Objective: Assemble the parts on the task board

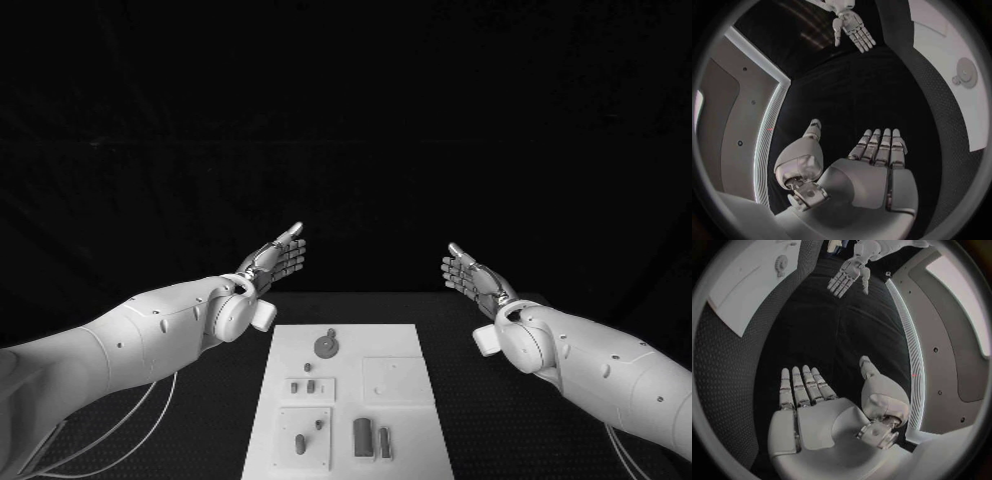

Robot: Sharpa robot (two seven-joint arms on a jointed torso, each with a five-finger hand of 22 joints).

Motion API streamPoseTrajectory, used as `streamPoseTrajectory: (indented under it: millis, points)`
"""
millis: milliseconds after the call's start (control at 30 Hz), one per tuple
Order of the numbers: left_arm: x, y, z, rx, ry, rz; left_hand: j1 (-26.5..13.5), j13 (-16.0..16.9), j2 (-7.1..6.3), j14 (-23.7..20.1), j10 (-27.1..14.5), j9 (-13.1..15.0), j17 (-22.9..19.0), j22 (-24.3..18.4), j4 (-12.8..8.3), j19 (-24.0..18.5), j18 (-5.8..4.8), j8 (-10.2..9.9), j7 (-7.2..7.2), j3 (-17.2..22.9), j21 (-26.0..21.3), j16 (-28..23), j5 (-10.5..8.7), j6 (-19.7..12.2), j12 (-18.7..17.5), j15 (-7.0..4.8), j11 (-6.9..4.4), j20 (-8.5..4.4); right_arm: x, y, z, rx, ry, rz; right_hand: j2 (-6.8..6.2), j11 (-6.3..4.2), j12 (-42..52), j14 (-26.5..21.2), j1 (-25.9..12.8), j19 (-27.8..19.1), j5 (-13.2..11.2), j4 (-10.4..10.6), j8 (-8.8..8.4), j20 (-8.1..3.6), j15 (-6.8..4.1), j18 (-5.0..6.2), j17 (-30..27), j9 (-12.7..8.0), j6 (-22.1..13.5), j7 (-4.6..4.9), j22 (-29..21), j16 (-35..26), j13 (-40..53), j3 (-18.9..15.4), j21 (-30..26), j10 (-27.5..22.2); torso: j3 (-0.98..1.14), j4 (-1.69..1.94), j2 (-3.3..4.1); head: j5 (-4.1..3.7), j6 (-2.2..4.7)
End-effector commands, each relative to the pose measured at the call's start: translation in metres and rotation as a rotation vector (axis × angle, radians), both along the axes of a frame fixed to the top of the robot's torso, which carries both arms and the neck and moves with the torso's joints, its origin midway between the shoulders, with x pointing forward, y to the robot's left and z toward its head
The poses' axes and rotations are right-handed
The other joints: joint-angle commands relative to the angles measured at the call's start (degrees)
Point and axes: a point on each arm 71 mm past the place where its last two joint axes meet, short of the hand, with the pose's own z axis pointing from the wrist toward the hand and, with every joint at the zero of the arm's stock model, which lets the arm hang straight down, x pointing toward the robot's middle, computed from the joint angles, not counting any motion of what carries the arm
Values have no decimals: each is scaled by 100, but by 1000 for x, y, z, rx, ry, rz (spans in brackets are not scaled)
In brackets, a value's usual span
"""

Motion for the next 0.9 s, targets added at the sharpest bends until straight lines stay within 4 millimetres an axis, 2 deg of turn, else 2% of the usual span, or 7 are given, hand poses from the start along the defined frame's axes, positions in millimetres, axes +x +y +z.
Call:
streamPoseTrajectory:
  millis: [33, 133, 267, 633, 900]
  points:
    - [-7, -7, 0, -19, -30, 46, -1572, -117, 76, -1181, -1540, -744, -686, -1403, 489, -1148, -44, -477, -224, -632, -115, -656, -103, -1186, -114, -310, -240, -151, -4, 6, 5, 29, -34, -36, 28, -287, -458, -1138, -1496, -828, -111, 470, -378, -375, -317, -295, -446, -872, -1247, -316, -2584, -859, -178, -860, -339, -1504, 26, 118, 18, -197, 4]
    - [-16, -16, -1, -40, -44, 73, -1572, -117, 76, -1181, -1540, -744, -686, -1403, 489, -1148, -44, -477, -224, -632, -115, -656, -103, -1186, -114, -310, -240, -151, -10, 12, 10, 54, -55, -57, 28, -287, -458, -1138, -1496, -828, -111, 470, -378, -375, -317, -295, -446, -872, -1247, -316, -2584, -859, -178, -860, -339, -1504, 39, 180, 27, -313, 6]
    - [-36, -31, 0, -76, -69, 127, -1572, -117, 76, -1181, -1540, -744, -686, -1403, 489, -1148, -44, -477, -224, -632, -115, -656, -103, -1186, -114, -310, -240, -151, -24, 23, 20, 100, -86, -98, 28, -287, -458, -1138, -1496, -828, -111, 470, -378, -375, -317, -295, -446, -872, -1247, -316, -2584, -859, -178, -860, -339, -1504, 48, 221, 32, -388, 8]
    - [-88, -61, 13, -133, -107, 249, -1572, -117, 76, -1181, -1540, -744, -686, -1403, 489, -1148, -44, -477, -224, -632, -115, -656, -103, -1186, -114, -310, -240, -151, -72, 48, 45, 188, -116, -205, 28, -287, -458, -1138, -1496, -828, -111, 470, -378, -375, -317, -295, -446, -872, -1247, -316, -2584, -859, -178, -860, -339, -1504, 48, 222, 32, -389, 8]
    - [-105, -69, 19, -142, -114, 283, -1572, -117, 76, -1181, -1540, -744, -686, -1403, 489, -1148, -44, -477, -224, -632, -115, -656, -103, -1186, -114, -310, -240, -151, -97, 57, 56, 211, -111, -251, 28, -287, -458, -1138, -1496, -828, -111, 470, -378, -375, -317, -295, -446, -872, -1247, -316, -2584, -859, -178, -860, -339, -1504, 48, 222, 32, -389, 8]
